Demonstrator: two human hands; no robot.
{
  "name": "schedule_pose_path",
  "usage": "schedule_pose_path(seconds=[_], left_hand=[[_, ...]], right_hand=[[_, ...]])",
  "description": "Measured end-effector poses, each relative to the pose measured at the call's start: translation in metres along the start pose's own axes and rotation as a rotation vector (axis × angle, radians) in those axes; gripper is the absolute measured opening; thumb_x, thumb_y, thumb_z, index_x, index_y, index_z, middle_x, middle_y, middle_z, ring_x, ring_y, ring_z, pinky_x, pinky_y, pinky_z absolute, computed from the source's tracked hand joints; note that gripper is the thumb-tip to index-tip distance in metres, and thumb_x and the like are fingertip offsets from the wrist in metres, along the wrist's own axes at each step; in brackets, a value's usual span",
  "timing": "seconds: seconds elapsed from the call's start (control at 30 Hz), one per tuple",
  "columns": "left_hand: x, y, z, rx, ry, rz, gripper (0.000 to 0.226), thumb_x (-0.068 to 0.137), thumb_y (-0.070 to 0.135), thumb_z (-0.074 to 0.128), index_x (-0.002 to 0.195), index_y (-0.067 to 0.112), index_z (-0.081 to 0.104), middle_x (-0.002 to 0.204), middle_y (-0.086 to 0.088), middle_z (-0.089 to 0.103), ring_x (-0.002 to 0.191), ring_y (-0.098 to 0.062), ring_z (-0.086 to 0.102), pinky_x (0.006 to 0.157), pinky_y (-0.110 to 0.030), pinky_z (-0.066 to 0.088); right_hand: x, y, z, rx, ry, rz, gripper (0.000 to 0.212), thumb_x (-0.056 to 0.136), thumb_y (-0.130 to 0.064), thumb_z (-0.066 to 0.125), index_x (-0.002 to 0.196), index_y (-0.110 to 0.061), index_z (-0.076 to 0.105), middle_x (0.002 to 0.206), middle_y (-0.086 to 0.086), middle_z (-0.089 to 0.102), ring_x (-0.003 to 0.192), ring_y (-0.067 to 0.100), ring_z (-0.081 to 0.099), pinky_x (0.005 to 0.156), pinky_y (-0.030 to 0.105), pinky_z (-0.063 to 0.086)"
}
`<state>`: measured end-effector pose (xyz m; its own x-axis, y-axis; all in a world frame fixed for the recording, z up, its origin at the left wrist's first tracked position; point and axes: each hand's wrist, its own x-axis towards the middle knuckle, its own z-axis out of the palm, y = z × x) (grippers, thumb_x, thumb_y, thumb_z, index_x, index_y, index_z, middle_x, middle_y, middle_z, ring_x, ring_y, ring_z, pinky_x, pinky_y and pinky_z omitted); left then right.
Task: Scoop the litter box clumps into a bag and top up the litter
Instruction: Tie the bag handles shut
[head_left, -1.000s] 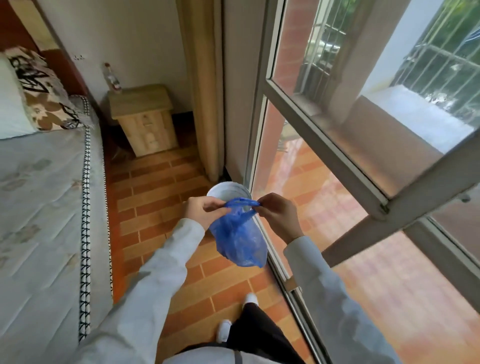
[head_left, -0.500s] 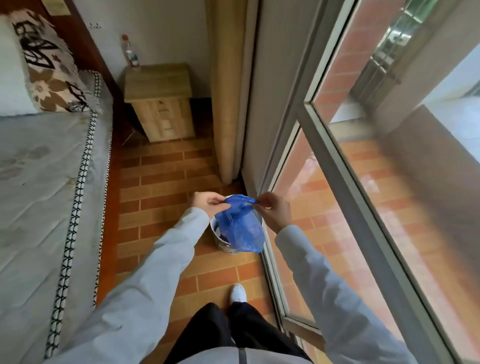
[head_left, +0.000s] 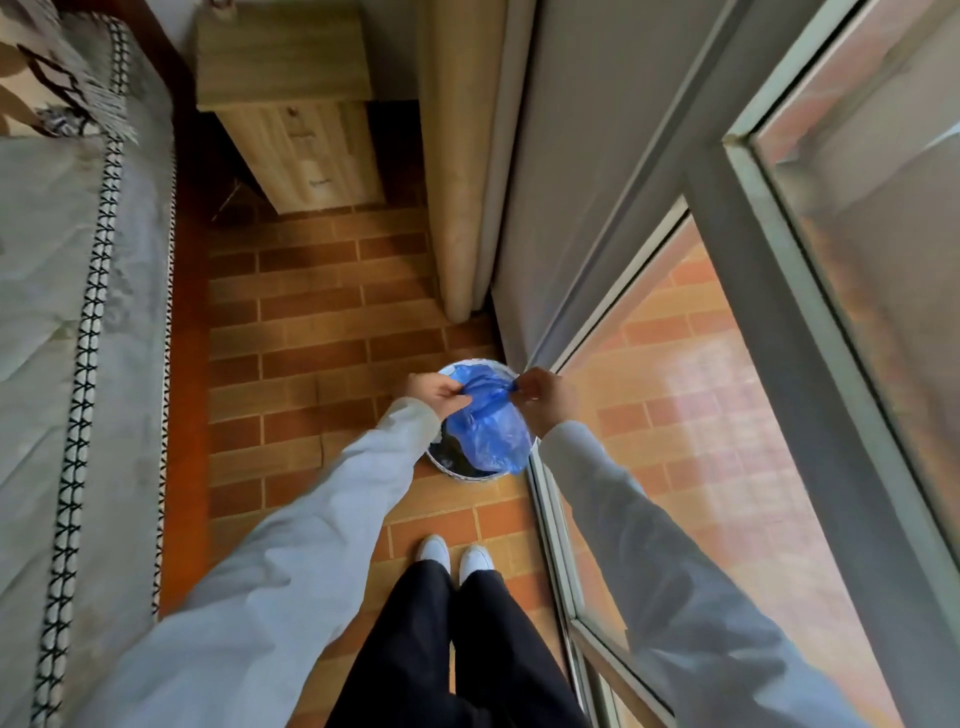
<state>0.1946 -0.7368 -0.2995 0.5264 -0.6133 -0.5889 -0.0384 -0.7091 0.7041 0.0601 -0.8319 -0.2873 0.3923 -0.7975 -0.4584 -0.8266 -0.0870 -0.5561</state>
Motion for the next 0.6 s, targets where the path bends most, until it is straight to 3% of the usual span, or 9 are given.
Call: schedule_pose_path(seconds=[0.13, 0.23, 0.33, 0.47, 0.6], left_hand=[[0.028, -0.023, 0.015, 0.013, -0.034, 0.01, 0.034, 0.078, -0.003, 0.07, 0.11, -0.009, 0.063, 0.111, -0.023, 0.065, 0.105, -0.034, 0.063, 0.098, -0.038, 0.047], [0.029, -0.033, 0.013, 0.094, -0.038, 0.086, 0.033, 0.082, 0.007, 0.069, 0.114, 0.002, 0.064, 0.115, -0.012, 0.065, 0.109, -0.025, 0.06, 0.095, -0.026, 0.044], [0.013, -0.026, -0.005, 0.299, 0.024, 0.185, 0.033, 0.085, 0.022, 0.064, 0.118, 0.017, 0.062, 0.12, -0.003, 0.062, 0.112, -0.022, 0.056, 0.096, -0.03, 0.042], [-0.029, 0.001, -0.032, 0.431, 0.064, 0.317, 0.037, 0.087, 0.019, 0.061, 0.123, 0.01, 0.059, 0.127, -0.009, 0.058, 0.12, -0.027, 0.051, 0.101, -0.03, 0.035], [-0.075, 0.024, -0.058, 0.395, 0.189, 0.428, 0.037, 0.082, 0.008, 0.066, 0.118, 0.004, 0.063, 0.121, -0.013, 0.061, 0.12, -0.03, 0.05, 0.103, -0.029, 0.032]], right_hand=[[0.039, 0.041, 0.036, 0.02, -0.008, 0.031, 0.013, 0.076, -0.014, 0.067, 0.071, -0.025, 0.063, 0.086, 0.01, 0.073, 0.082, 0.032, 0.068, 0.078, 0.04, 0.056], [0.038, 0.047, 0.035, 0.06, 0.006, 0.062, 0.011, 0.079, -0.01, 0.065, 0.088, -0.014, 0.067, 0.094, 0.015, 0.072, 0.09, 0.035, 0.068, 0.076, 0.036, 0.054], [0.011, 0.024, 0.009, 0.025, 0.001, 0.042, 0.023, 0.086, -0.011, 0.06, 0.107, -0.008, 0.067, 0.105, 0.015, 0.07, 0.099, 0.033, 0.064, 0.084, 0.035, 0.05], [-0.023, 0.002, -0.026, -0.063, 0.023, -0.041, 0.031, 0.088, -0.016, 0.058, 0.118, -0.012, 0.064, 0.116, 0.012, 0.067, 0.11, 0.032, 0.059, 0.09, 0.031, 0.043], [-0.056, -0.021, -0.055, -0.134, 0.04, -0.181, 0.031, 0.089, -0.013, 0.058, 0.12, -0.009, 0.061, 0.119, 0.012, 0.064, 0.115, 0.033, 0.052, 0.096, 0.032, 0.035]])
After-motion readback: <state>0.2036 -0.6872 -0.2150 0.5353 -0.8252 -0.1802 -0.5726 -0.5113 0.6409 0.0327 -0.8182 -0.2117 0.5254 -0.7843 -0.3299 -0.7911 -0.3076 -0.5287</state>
